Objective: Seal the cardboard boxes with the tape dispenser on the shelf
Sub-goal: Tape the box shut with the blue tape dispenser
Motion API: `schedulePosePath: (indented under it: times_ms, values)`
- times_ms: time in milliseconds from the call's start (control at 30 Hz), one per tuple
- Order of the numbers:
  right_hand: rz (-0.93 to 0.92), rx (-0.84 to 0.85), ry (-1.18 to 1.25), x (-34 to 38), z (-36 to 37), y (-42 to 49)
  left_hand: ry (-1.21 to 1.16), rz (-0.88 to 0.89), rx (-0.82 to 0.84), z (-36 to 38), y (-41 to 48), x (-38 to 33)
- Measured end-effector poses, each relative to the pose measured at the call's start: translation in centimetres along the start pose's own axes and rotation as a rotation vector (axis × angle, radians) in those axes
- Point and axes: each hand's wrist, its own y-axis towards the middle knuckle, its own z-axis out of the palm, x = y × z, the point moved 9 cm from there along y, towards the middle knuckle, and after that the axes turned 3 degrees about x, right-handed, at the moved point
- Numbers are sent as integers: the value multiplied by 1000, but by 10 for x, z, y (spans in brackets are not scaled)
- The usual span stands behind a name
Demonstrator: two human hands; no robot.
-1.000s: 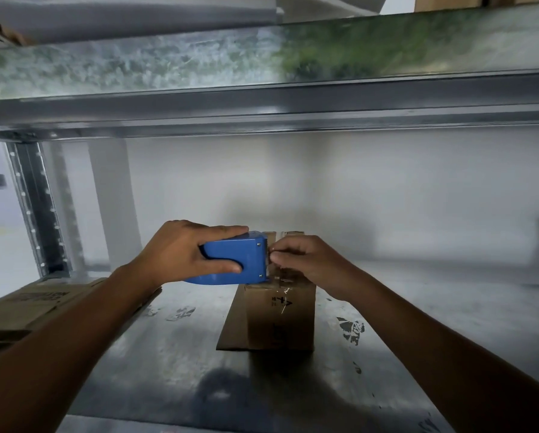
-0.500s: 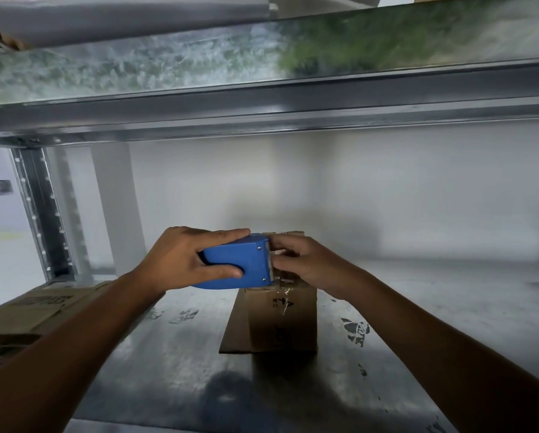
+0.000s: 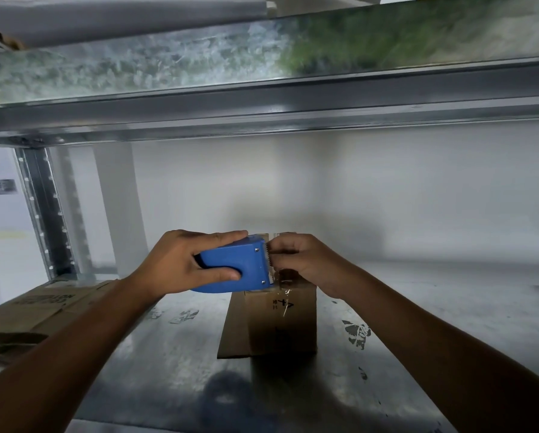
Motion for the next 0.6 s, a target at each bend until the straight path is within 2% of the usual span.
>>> schedulePosePath:
  times_ms: [100,233,367,500,600]
  values:
    - [5,-75,-61,0,-6,-1,4,0,0,0,0,1]
    - [-135,-178,-191,17,-8,-9,-33,-18,0,-3,2,5]
    - [-216,-276,-172,36,-11,-18,-143,-81,-15,-20,10,10]
    - [-194,-378,-142,45,-28,-37,-98,-97,25,-42,11,15]
    - [-94,-321,-9,34,-38,-55,-189,-171,75,-50,-1,23]
